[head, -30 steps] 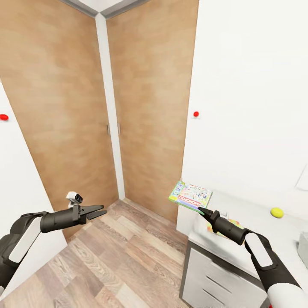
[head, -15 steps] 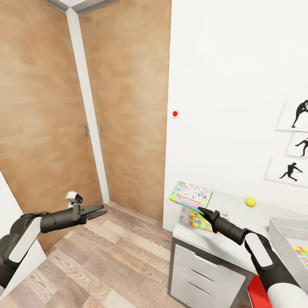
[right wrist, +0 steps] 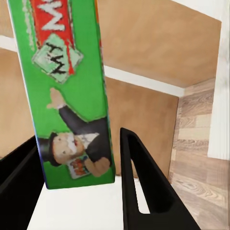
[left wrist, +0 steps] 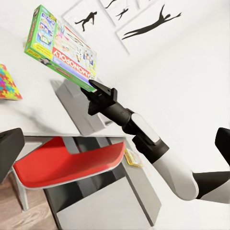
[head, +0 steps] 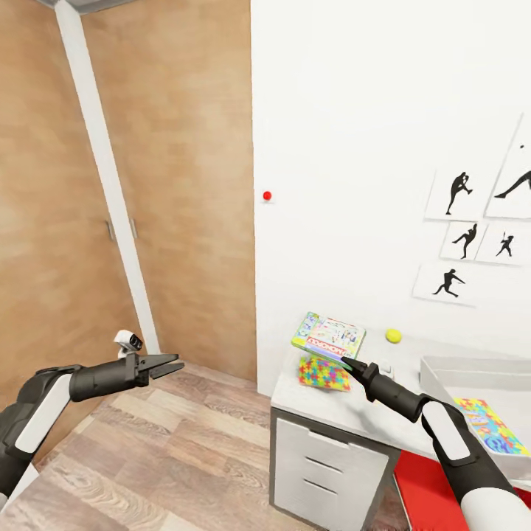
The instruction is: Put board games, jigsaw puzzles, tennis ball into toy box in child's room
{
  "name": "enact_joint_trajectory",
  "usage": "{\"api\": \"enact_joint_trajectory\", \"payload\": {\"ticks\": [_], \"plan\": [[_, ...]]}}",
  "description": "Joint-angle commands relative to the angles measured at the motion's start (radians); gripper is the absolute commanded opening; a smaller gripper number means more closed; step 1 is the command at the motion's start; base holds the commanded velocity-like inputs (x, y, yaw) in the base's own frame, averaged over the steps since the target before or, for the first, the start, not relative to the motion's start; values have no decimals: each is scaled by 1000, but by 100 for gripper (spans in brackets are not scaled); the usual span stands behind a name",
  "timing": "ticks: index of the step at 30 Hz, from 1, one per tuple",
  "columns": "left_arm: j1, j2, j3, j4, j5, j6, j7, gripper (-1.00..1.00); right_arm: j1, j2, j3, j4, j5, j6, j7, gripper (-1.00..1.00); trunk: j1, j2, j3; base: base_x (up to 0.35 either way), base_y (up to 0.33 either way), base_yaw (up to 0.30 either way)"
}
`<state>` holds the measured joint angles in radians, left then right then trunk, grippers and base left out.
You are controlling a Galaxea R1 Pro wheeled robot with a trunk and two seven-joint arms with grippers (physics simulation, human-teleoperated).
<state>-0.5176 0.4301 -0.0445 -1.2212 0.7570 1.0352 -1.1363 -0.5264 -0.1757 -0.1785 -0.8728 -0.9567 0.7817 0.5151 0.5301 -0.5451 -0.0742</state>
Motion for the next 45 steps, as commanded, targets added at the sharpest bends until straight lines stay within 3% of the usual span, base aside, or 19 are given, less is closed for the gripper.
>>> {"api": "enact_joint_trajectory", "payload": {"ticks": [1, 45], "plan": [[-1, 1, -2, 0, 2, 5, -2, 100, -1, 1, -3, 0, -7, 8, 2, -100, 0, -2, -2, 0, 0, -275], [-1, 1, -3, 1, 2, 5, 15, 100, -1, -1, -3, 0, -7, 8, 2, -100, 0, -2, -2, 0, 0, -275]]}}
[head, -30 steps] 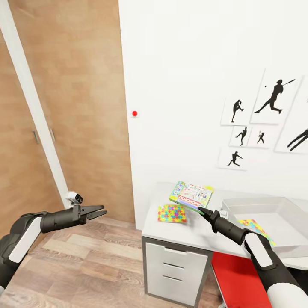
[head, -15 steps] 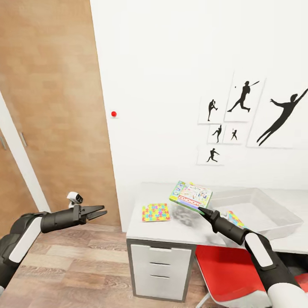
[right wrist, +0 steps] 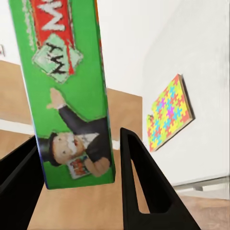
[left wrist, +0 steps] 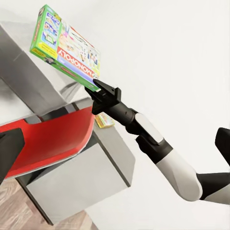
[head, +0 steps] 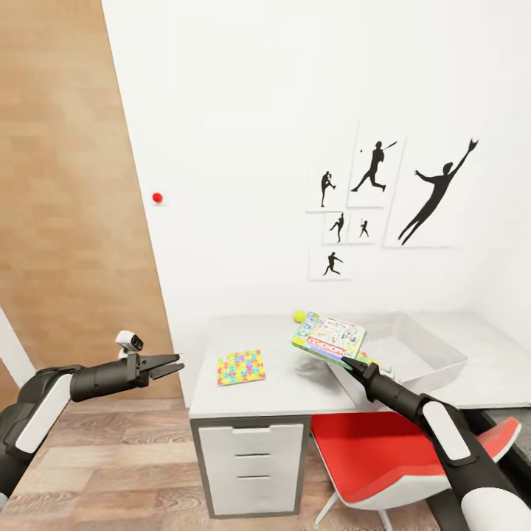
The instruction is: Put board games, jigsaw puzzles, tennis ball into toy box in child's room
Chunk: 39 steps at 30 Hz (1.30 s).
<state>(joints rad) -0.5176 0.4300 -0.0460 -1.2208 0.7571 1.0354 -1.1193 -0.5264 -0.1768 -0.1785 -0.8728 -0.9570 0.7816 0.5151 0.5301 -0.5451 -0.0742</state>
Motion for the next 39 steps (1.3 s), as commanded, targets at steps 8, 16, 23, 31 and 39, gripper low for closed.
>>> {"api": "enact_joint_trajectory", "payload": {"ticks": [8, 16, 23, 31, 39], "plan": [[-1, 0, -2, 0, 2, 5, -2, 100, -1, 0, -3, 0, -7, 8, 2, -100, 0, -2, -2, 0, 0, -275], [-1, 0, -3, 0, 1, 5, -2, 100, -1, 0, -3, 0, -7, 8, 2, -100, 0, -2, -2, 0, 0, -275], [-1, 0, -3, 0, 1, 5, -2, 100, -1, 0, -3, 0, -7, 8, 2, -100, 0, -2, -2, 1, -17, -266], [-1, 0, 0, 0, 2, 5, -2, 100, -1, 0, -3, 0, -7, 8, 2, -100, 0, -2, -2, 22, -125, -58], [-1, 0, 0, 0, 2, 5, -1, 100, -1, 0, -3, 0, -8, 8, 2, -100, 0, -2, -2, 56, -60, -2]]}}
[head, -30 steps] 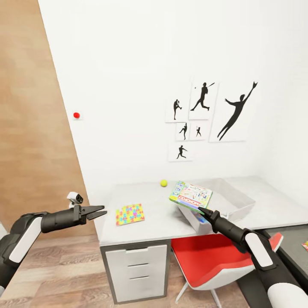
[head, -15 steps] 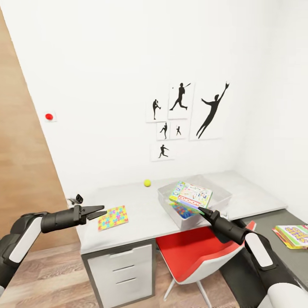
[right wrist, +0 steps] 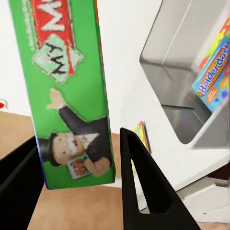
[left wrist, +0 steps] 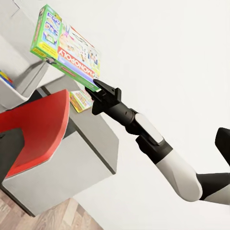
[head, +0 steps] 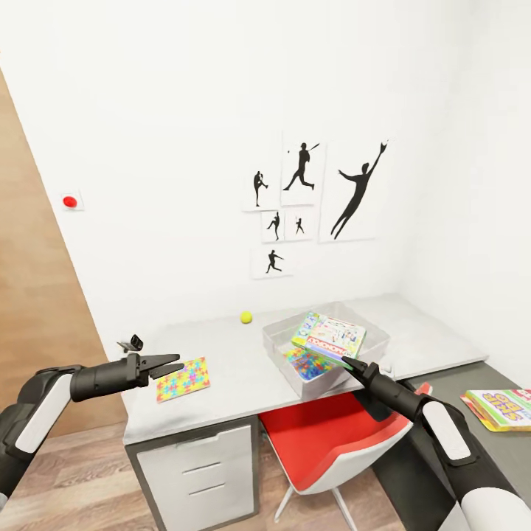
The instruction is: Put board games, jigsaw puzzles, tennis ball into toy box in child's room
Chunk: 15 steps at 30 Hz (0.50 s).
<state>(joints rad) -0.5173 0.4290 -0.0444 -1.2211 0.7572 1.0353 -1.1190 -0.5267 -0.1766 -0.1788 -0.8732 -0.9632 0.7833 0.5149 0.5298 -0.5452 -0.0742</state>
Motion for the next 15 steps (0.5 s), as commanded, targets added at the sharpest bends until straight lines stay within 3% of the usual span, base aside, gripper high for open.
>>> {"api": "enact_joint_trajectory", "payload": {"ticks": [1, 15], "plan": [[-1, 1, -1, 0, 2, 5, -1, 100, -1, 0, -2, 0, -1, 7, 2, -100, 1, -2, -2, 184, -177, 0], [-1, 1, 1, 0, 4, 4, -1, 100, -1, 0, -2, -1, -2, 7, 2, -100, 1, -2, -2, 195, -134, 0]]}}
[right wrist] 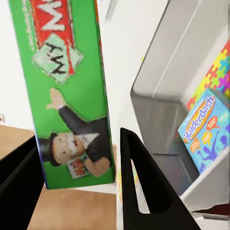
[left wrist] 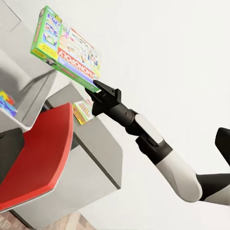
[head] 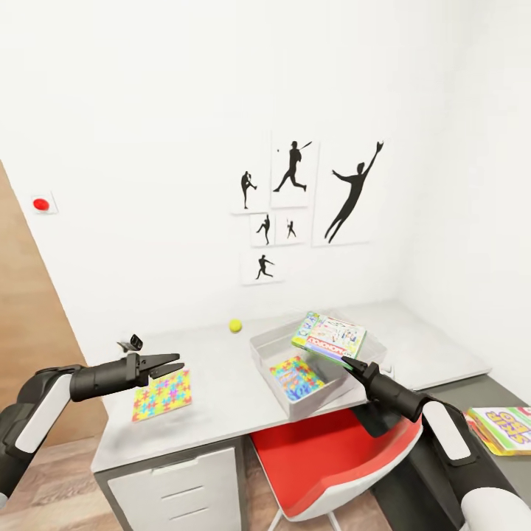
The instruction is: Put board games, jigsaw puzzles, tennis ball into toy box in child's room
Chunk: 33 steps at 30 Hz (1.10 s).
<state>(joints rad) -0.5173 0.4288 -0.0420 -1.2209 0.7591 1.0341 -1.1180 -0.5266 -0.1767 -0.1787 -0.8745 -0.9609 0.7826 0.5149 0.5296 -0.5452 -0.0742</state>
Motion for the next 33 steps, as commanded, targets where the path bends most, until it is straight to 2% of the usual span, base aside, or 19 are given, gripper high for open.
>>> {"api": "enact_joint_trajectory", "payload": {"ticks": [1, 11, 19, 33], "plan": [[-1, 1, -1, 0, 2, 5, -2, 100, -1, 0, -2, 0, -4, 7, 2, -100, 1, -2, -2, 253, -195, 0], [-1, 1, -2, 0, 1, 5, -2, 100, -1, 0, -2, 0, -4, 7, 2, -100, 1, -2, -2, 242, -145, 0], [-1, 1, -3, 1, 3, 5, -2, 100, -1, 0, -2, 0, -4, 7, 2, -100, 1, -2, -2, 40, -28, 0], [-1, 1, -1, 1, 3, 4, 1, 100, -1, 0, -2, 0, -4, 7, 2, -100, 1, -2, -2, 106, -132, 0]]}}
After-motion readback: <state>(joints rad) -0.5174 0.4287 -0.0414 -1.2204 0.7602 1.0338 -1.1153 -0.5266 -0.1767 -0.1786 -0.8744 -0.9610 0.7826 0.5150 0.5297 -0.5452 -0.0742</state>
